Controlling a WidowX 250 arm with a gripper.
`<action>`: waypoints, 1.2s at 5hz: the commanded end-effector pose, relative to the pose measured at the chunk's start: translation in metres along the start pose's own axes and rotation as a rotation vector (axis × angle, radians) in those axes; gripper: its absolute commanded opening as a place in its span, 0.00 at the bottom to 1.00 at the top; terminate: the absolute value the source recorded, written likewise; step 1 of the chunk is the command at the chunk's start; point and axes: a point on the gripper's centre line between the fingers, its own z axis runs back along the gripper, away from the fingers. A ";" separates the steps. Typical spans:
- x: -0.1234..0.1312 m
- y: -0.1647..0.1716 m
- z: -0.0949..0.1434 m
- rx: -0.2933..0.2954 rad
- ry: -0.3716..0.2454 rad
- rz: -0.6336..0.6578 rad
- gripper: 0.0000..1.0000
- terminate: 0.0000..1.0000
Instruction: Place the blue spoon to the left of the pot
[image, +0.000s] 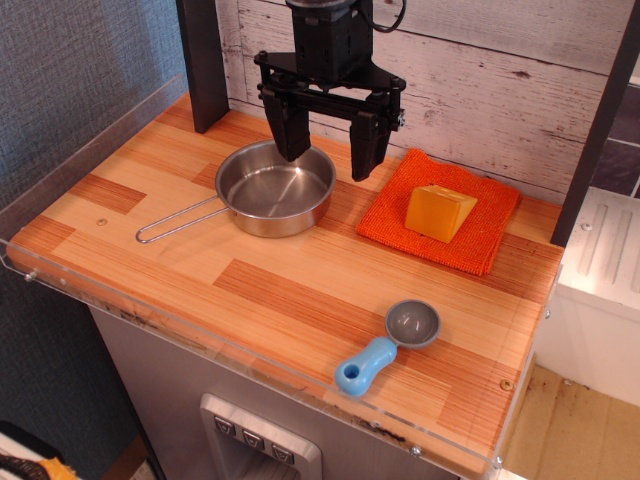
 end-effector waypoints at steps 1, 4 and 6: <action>0.000 0.000 0.000 0.000 0.000 0.000 1.00 0.00; -0.068 -0.086 -0.017 -0.038 -0.076 -0.381 1.00 0.00; -0.070 -0.099 -0.050 0.016 -0.030 -0.457 1.00 0.00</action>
